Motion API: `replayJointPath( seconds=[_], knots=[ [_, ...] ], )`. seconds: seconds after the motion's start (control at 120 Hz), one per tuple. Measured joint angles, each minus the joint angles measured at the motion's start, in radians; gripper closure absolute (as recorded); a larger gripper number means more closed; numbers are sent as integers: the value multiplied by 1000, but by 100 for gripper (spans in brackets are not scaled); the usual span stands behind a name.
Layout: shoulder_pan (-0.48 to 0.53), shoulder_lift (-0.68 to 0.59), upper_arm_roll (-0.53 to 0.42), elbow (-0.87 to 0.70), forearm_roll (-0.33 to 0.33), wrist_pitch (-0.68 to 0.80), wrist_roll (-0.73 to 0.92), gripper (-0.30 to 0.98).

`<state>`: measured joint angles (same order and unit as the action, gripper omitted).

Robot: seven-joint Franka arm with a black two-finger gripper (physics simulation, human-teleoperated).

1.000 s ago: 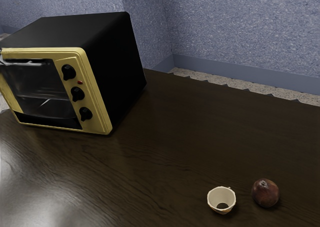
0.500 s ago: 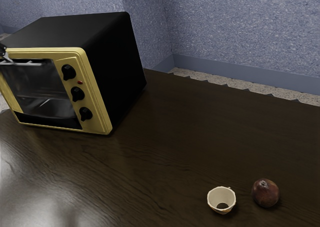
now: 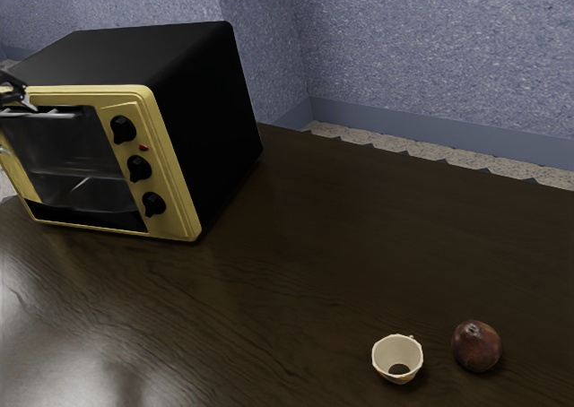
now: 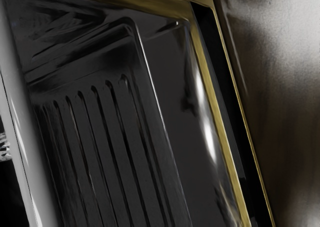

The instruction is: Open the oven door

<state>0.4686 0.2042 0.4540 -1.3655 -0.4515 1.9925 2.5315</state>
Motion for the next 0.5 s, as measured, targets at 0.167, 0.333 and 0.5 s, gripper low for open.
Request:
replayJointPath(
  seconds=[0.167,0.333,0.5],
  knots=[
    [-24,-58,8,-82,15,-17,-9,1],
    [-2,-1000,-234,-857,273,1,-86,26],
    [348,-583,-796,-37,232,-314,-484,10]
  ],
)
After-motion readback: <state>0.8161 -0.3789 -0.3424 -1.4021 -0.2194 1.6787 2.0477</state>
